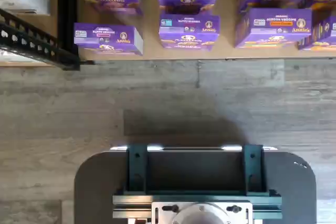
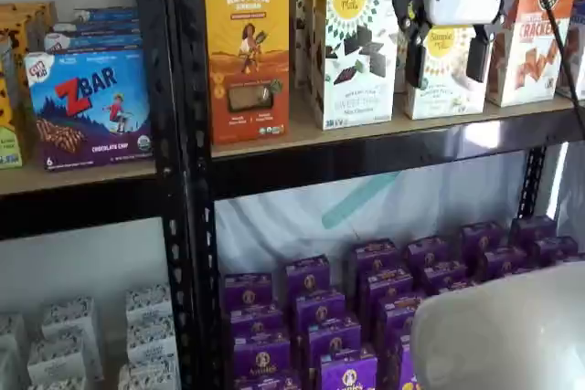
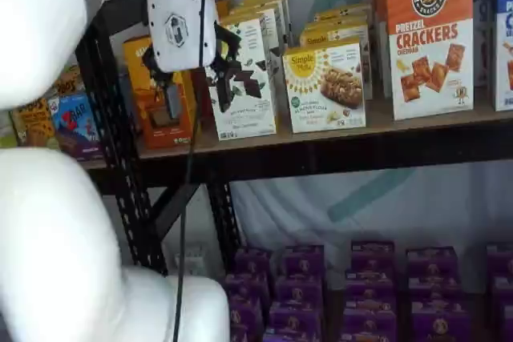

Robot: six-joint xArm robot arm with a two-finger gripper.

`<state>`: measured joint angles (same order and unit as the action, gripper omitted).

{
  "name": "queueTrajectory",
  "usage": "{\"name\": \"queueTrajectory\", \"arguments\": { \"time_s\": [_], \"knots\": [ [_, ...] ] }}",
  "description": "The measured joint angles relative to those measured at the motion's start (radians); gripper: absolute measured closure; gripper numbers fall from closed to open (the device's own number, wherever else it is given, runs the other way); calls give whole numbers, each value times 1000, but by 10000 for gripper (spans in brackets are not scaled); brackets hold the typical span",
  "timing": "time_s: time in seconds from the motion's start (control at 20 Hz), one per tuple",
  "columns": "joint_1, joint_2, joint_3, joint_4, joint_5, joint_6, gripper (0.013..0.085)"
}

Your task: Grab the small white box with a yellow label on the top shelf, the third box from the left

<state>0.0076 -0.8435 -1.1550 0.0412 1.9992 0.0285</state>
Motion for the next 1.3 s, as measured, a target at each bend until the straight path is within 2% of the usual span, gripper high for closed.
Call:
{"name": "queueTrajectory", "arguments": {
  "time_s": [0.05,0.1,0.15,0.25,0.4,0.65,0.8,0.95,1.3],
  "knots": [
    [-12,-2,2,14,-3,-7,130],
    [-64,-10,11,69,-13,-33,130],
    [-83,-14,14,91,-17,-44,130],
    [-91,-14,14,102,-21,-50,130],
    [-84,-15,16,95,-31,-48,130],
    [-19,-18,26,4,-72,-20,130],
    [-62,-14,36,12,-105,-58,130],
    [-93,-6,43,-3,-146,-95,130],
    [-236,63,42,-3,-255,-237,130]
  ]
}}
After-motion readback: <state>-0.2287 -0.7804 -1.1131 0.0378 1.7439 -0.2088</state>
